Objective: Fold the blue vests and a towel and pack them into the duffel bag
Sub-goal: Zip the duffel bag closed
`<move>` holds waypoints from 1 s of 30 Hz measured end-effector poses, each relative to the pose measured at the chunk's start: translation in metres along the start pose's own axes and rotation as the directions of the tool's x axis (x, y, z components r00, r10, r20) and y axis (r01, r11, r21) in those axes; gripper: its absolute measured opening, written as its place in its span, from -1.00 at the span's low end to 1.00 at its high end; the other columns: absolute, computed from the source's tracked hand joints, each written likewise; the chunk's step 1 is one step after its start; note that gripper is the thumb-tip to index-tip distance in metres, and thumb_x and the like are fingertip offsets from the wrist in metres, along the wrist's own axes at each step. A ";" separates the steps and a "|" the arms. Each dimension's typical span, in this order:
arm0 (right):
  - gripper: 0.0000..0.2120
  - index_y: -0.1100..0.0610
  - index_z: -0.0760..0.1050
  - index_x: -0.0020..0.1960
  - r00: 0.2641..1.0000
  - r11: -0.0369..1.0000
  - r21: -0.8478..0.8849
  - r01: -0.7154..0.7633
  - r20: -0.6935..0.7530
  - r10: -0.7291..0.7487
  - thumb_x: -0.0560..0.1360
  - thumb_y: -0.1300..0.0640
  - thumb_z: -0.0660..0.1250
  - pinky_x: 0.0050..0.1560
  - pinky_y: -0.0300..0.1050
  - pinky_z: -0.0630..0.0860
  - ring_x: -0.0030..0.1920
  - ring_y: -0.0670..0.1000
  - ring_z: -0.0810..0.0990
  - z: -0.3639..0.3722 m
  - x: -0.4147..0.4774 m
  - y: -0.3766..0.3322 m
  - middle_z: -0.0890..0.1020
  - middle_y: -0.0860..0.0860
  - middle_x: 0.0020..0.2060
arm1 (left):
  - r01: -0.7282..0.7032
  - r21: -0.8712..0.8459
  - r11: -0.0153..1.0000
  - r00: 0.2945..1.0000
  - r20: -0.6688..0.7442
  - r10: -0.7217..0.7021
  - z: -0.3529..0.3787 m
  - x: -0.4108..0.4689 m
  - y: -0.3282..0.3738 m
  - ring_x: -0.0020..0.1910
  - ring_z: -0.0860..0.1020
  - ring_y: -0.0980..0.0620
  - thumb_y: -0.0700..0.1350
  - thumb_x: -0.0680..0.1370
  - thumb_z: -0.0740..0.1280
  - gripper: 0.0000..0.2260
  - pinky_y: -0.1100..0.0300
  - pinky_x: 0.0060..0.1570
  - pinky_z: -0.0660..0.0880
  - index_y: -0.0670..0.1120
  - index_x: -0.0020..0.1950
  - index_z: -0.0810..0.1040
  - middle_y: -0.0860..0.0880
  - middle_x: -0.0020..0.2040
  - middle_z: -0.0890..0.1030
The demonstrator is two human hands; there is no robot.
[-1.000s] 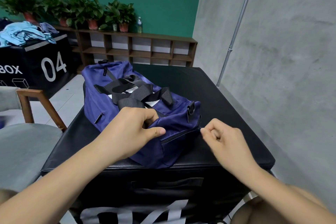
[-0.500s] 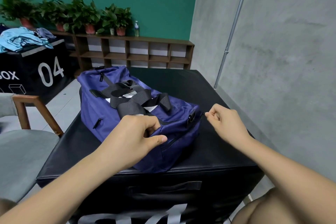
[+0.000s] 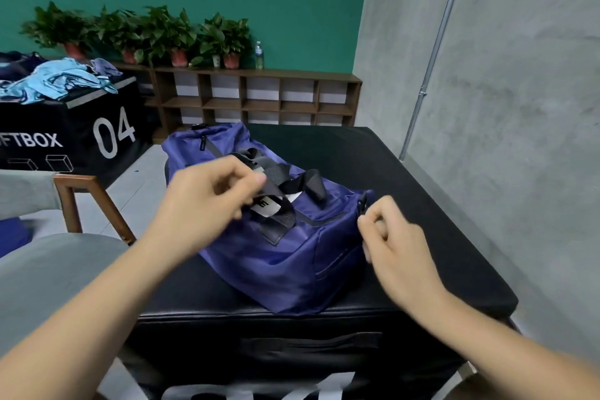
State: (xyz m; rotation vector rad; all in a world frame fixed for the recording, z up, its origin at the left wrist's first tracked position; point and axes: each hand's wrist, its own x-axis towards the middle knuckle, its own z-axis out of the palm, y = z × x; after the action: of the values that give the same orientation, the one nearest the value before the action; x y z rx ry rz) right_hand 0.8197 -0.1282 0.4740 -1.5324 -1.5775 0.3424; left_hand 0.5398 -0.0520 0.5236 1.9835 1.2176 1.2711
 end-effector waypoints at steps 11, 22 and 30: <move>-0.46 -0.10 0.29 -0.20 0.983 0.882 -0.435 0.180 0.050 -0.176 0.39 -0.58 0.25 -0.34 -0.02 0.51 -0.43 0.04 0.58 0.075 -0.039 0.014 0.49 -0.12 -0.53 | 0.211 -0.005 0.978 0.901 -0.387 -0.196 -0.055 0.072 -0.121 -0.03 0.64 0.03 -0.02 0.62 0.44 -0.90 0.28 -0.08 0.47 0.03 0.12 0.63 0.05 -0.06 0.66; -0.55 -0.06 0.30 -0.27 0.961 0.860 -0.451 0.239 -0.020 -0.277 0.46 -0.37 0.37 -0.48 -0.05 0.44 -0.53 0.01 0.46 0.078 -0.026 0.028 0.34 -0.13 -0.56 | 0.283 -0.224 0.933 0.923 -0.199 -0.328 -0.045 0.080 -0.146 0.16 0.56 0.24 0.13 0.71 0.30 -0.68 0.25 0.19 0.46 0.02 0.40 0.52 0.10 0.26 0.61; -0.58 -0.08 0.37 -0.24 0.984 0.877 -0.462 0.131 -0.047 -0.172 0.47 -0.41 0.27 -0.32 0.04 0.55 -0.40 0.04 0.59 0.050 0.006 0.054 0.47 -0.11 -0.52 | 0.353 -0.334 0.874 0.917 -0.064 -0.395 -0.032 0.078 -0.153 0.34 0.53 0.04 0.29 0.66 0.30 -0.47 -0.03 0.43 0.40 0.13 0.56 0.33 0.08 0.42 0.53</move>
State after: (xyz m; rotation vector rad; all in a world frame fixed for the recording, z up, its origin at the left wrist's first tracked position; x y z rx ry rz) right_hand 0.8194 -0.0938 0.4088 -1.7280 -1.7783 -0.2036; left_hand 0.4605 0.0881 0.4568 1.3735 1.2891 1.3101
